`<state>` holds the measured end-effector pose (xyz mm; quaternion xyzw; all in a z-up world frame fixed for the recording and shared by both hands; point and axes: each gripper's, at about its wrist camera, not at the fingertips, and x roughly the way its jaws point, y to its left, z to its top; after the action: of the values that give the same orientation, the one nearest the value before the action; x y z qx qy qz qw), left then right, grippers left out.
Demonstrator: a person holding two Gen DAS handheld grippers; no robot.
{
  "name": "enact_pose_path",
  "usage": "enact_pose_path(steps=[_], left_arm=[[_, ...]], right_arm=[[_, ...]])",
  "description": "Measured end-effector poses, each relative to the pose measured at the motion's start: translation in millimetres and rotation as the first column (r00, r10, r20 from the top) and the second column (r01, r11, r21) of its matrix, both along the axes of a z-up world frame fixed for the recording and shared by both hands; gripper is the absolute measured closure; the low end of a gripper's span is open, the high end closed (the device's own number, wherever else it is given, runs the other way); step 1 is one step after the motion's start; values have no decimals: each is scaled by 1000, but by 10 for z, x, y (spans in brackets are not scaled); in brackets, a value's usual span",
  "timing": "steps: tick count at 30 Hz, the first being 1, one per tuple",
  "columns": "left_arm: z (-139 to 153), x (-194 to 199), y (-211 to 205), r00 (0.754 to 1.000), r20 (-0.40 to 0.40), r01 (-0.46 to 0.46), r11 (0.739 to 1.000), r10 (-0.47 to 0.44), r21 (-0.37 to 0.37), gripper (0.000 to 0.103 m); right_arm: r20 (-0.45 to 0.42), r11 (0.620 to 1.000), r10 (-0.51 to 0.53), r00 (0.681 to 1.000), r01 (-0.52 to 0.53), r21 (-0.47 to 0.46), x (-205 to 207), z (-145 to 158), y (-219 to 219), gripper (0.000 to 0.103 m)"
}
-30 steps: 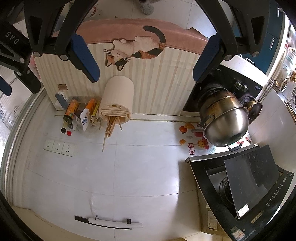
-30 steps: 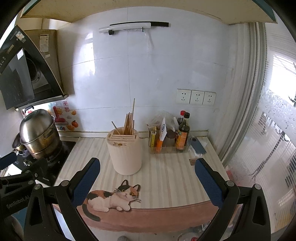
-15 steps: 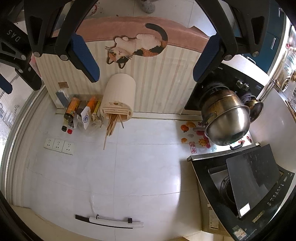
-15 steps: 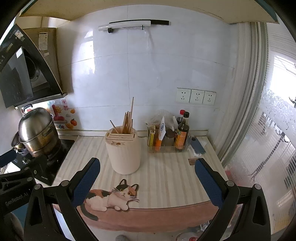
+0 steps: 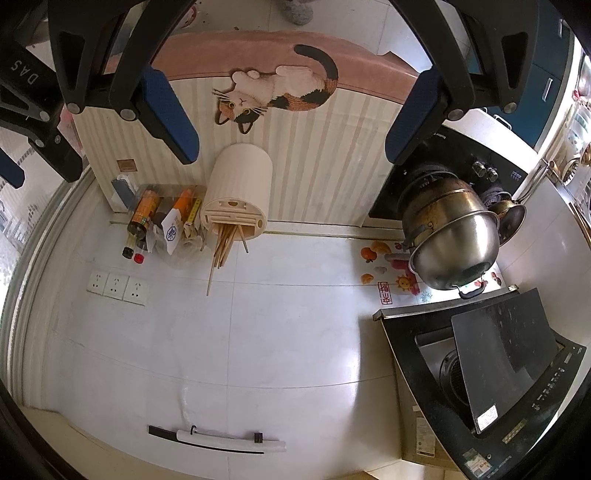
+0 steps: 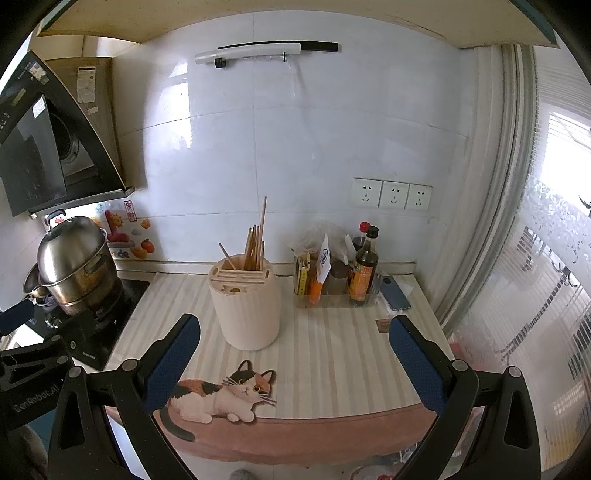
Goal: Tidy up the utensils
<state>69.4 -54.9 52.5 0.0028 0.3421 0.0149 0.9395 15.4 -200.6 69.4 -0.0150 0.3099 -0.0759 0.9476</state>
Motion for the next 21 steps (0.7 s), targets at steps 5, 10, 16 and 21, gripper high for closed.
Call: enact_pose_path(steps=[5, 10, 16, 21], left_arm=[[-2, 10, -21, 1000, -7, -2, 1000, 2, -1, 0], [-4, 12, -28, 1000, -7, -6, 1000, 6, -2, 0], [-4, 1, -17, 1000, -5, -15, 1000, 15, -5, 0], [0, -7, -19, 1000, -2, -17, 1000, 17, -4, 0]], right_arm=[[-3, 1000, 1, 1000, -1, -3, -9, 10, 5, 0], [-1, 1000, 1, 1000, -1, -4, -3, 10, 6, 0], [-4, 1000, 3, 1000, -3, -4, -9, 13, 9, 0], [-5, 1000, 7, 1000, -7, -6, -18, 27, 15, 0]])
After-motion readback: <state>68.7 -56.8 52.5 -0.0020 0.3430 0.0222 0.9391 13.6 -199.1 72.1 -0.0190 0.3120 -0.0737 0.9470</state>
